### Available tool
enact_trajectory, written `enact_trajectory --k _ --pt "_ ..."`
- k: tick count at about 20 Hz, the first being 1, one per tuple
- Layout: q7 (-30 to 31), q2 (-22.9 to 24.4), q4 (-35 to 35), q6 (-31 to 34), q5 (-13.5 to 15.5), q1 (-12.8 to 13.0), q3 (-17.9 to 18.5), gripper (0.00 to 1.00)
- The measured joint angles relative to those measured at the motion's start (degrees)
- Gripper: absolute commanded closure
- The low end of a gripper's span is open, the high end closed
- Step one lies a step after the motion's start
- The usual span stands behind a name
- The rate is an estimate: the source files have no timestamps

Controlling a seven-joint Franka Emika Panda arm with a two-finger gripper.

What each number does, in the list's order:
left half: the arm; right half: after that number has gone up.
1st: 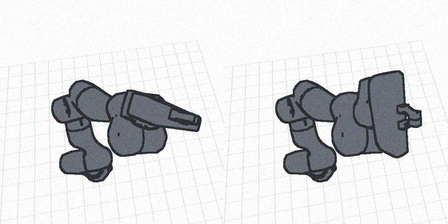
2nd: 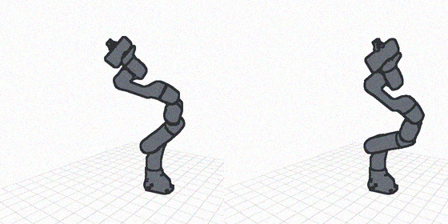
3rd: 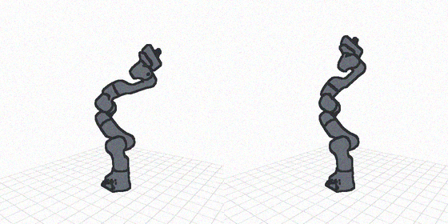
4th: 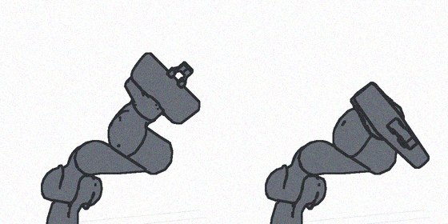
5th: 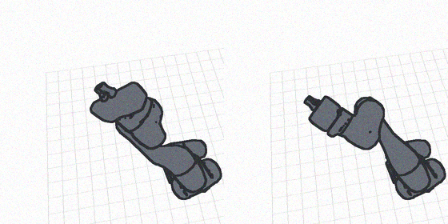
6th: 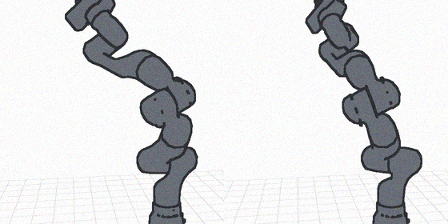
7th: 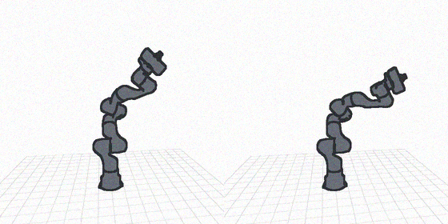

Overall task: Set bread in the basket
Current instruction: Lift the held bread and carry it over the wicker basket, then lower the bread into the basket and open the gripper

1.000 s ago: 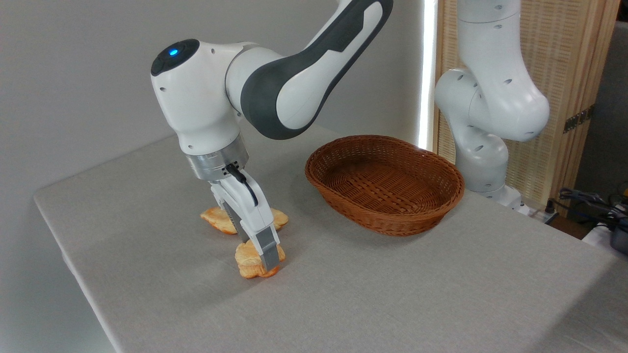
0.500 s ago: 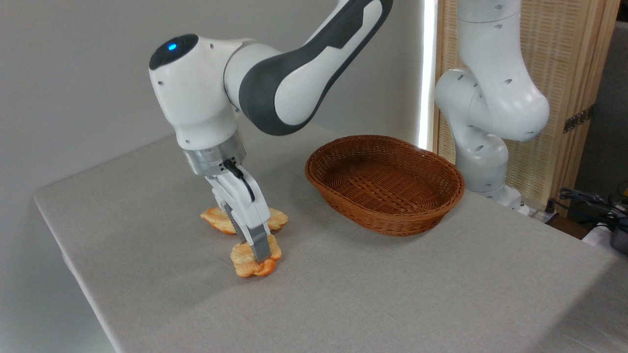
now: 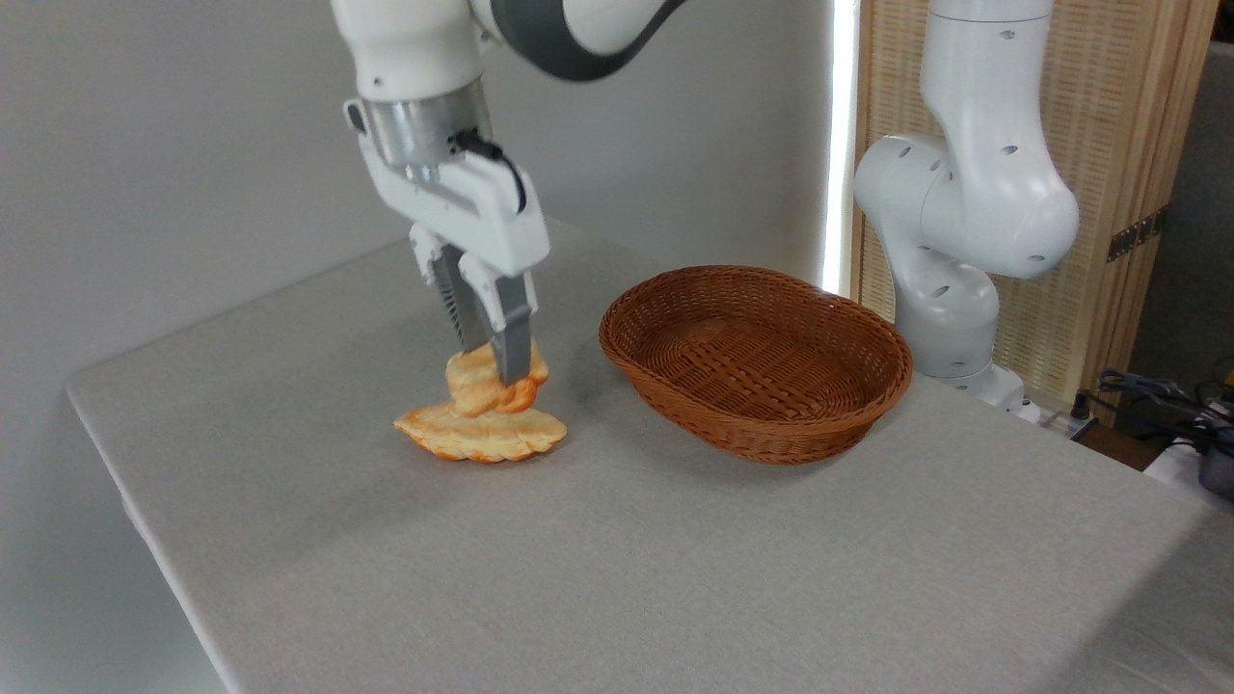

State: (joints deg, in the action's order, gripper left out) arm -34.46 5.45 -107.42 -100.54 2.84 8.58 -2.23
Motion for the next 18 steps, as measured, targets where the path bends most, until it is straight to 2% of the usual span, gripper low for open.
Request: enact_trajectory --k 9,12,14,16,18 --pt "0.33 14.85 -15.94 6.72 0.21 0.86 -0.01 0.4" --pt "0.33 18.29 -20.19 8.36 0.21 1.44 -0.01 0.37" --pt "0.33 19.75 -23.28 8.48 0.21 1.97 -0.02 0.25" --pt "0.33 20.3 -25.79 8.48 0.21 2.36 -0.02 0.18" --pt "0.33 20.33 -27.13 8.48 0.21 2.44 -0.02 0.04"
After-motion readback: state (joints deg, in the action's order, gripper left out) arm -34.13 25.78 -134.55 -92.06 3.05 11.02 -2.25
